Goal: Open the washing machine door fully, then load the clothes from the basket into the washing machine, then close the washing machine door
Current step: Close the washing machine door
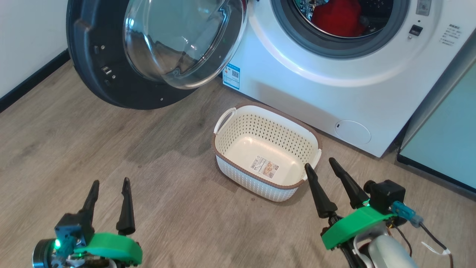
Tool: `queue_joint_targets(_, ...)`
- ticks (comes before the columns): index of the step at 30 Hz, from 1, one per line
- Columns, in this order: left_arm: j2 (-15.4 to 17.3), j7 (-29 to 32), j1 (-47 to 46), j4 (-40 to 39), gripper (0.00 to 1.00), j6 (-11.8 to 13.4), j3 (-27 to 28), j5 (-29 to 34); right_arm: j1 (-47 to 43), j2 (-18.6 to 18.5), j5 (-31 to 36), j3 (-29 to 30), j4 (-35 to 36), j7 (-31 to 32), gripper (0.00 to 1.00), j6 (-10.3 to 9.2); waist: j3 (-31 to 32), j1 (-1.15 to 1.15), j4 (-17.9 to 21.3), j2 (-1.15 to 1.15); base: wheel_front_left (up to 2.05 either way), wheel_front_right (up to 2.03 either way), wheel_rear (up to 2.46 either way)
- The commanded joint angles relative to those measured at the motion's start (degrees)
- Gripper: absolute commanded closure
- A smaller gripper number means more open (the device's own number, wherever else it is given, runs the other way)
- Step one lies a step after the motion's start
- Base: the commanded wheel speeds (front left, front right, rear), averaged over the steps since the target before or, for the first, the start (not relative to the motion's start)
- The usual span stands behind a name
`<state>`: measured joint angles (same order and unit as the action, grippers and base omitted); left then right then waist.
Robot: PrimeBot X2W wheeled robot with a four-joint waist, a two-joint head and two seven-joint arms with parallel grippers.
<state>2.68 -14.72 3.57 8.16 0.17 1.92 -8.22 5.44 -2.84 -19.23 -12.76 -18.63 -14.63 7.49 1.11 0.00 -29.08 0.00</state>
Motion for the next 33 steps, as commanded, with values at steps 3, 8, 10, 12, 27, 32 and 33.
queue_joint_targets(3, 0.2, -0.28, -1.96, -2.37, 0.0, -0.1, 1.93, 0.27, 3.0, -0.04, -0.28, -1.22, 1.5, -0.37, 0.0, 0.0, -0.01, 0.0, -0.03, 0.0, 0.0, 0.0, 0.0)
queue_joint_targets(8, 0.2, -0.28, -2.08, -2.33, 0.0, -0.14, 2.2, 0.27, 3.1, -0.04, -0.25, -1.19, 1.52, -0.37, 0.0, 0.0, -0.02, 0.0, -0.02, 0.0, 0.0, 0.0, 0.0)
queue_joint_targets(10, 0.2, -0.28, -2.12, -2.39, 0.0, -0.06, 2.32, 0.1, 3.13, -0.04, -0.25, -1.14, 1.56, -0.37, 0.0, 0.0, -0.01, 0.0, -0.02, 0.0, 0.0, 0.0, 0.0)
queue_joint_targets(12, 0.2, -0.28, -2.09, -2.54, 0.0, -0.02, 2.52, 0.04, 3.14, -0.04, -0.26, -1.05, 1.59, -0.37, 0.0, 0.0, 0.01, 0.0, -0.01, 0.0, 0.0, 0.0, 0.0)
queue_joint_targets(27, 0.2, -0.28, -2.52, -5.43, 1.0, -0.61, 4.28, 0.02, 2.98, -0.04, 0.37, -0.59, 1.93, -0.37, 0.0, 0.0, -0.83, 0.0, -0.16, 0.0, 0.0, 0.0, 0.0)
queue_joint_targets(32, 0.44, -0.28, -5.07, -9.09, 1.0, -2.0, 8.83, 0.86, 3.36, -0.04, 2.39, 0.61, 2.36, -0.37, 0.0, 0.0, -3.03, 0.0, -0.32, 0.0, 0.0, 0.0, 0.0)
queue_joint_targets(33, 0.55, -0.28, -5.75, -9.97, 1.0, -2.3, 9.85, 0.95, 3.36, -0.04, 2.85, 0.81, 2.39, -0.37, 0.0, 0.0, -3.49, 0.0, -0.32, 0.0, 0.0, 0.0, 0.0)
